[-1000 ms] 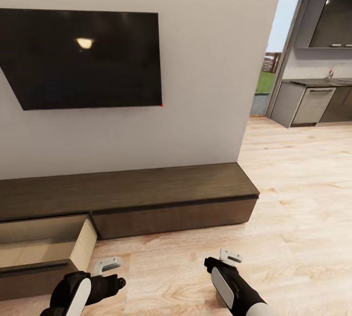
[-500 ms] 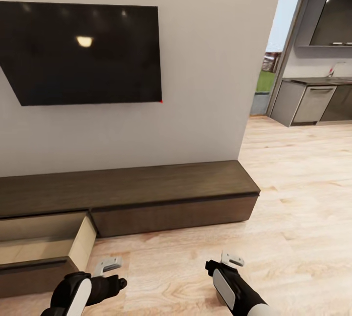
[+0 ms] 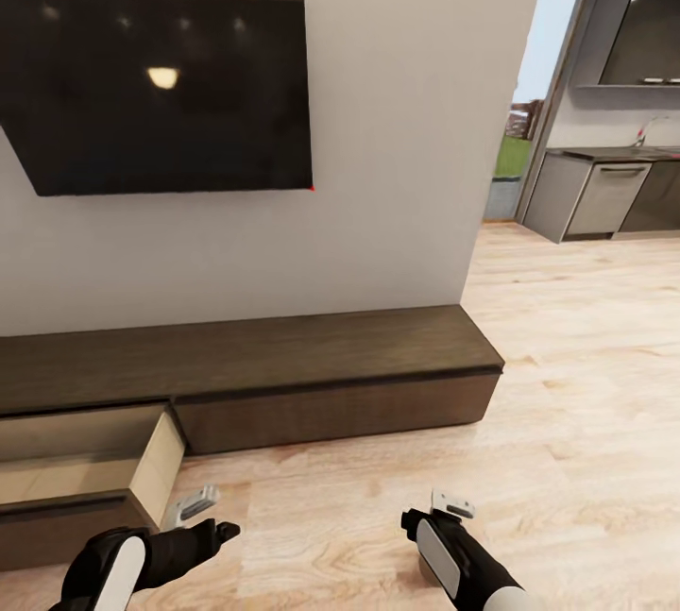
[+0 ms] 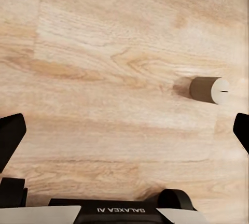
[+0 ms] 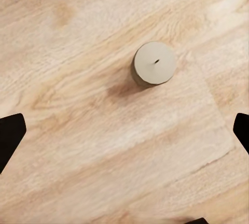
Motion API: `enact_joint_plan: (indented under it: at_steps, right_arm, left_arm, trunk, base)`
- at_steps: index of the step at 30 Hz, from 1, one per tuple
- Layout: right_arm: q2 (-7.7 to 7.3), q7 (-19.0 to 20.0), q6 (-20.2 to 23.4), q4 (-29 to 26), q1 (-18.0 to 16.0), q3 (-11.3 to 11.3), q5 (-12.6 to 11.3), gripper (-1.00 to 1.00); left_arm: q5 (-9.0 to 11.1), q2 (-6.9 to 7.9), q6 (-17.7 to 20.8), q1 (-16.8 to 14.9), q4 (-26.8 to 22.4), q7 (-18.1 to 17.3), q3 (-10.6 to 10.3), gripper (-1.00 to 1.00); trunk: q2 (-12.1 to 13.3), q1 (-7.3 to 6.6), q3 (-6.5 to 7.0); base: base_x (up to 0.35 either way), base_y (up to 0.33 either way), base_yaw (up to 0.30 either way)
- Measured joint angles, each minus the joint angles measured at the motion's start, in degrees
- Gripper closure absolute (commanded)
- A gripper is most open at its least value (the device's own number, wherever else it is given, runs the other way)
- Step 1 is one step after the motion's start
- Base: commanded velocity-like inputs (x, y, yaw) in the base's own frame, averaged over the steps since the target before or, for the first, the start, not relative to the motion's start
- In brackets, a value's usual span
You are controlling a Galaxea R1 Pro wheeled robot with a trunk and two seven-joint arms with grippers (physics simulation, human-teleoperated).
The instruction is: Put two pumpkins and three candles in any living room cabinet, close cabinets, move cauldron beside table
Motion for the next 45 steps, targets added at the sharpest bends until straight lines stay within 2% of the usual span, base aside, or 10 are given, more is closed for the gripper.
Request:
enact_joint_plan:
  at_steps: [12, 14, 20, 30, 39, 45]
  right_arm:
    - [-0.06, -0.3, 0.3, -0.5, 0.0, 0.0, 0.1, -1.00]
    - [-0.50, -0.2, 2.0, -0.6, 0.0, 0.0, 0.3, -1.00]
    - [-0.91, -0.3, 2.9, -0.7, 0.0, 0.0, 0.4, -1.00]
    - [-1.19, -0.1, 2.5, -0.7, 0.0, 0.0, 0.2, -1.00]
    - [-1.18, -0.1, 2.4, -0.7, 0.0, 0.1, 0.5, -1.00]
    - [-1.11, -0.1, 2.4, -0.7, 0.0, 0.7, 0.9, -1.00]
  left_arm:
    - [-0.1, -0.11, 0.0, 0.0, 0.0, -0.1, 0.1, -1.00]
    - [-0.1, -0.11, 0.0, 0.0, 0.0, -0.1, 0.1, -1.00]
    - [-0.1, -0.11, -0.1, 0.0, 0.0, 0.0, 0.0, -1.00]
    - [-0.2, -0.17, -0.1, 0.0, 0.0, 0.0, -0.1, -1.00]
    - [-0.2, -0.41, -0.1, 0.0, 0.0, 0.0, -0.4, -1.00]
    - [-0.7, -0.23, -1.0, 0.0, 0.1, 0.2, -3.3, -1.00]
  trunk:
    - [-4.8, 2.64, -2.15]
    - [-5.6, 3.08, -2.51]
    - [-8.0, 4.39, -3.59]
    - [-12.0, 6.59, -5.39]
    - [-12.0, 6.60, -5.39]
    - [-12.0, 6.60, -5.39]
  base:
    - [0.000, 0.000, 0.000]
    - [0.000, 0.000, 0.000]
    - [0.000, 0.000, 0.000]
    - [0.000, 0.000, 0.000]
    - [0.000, -0.004, 0.000]
    - [0.029, -0.221, 0.000]
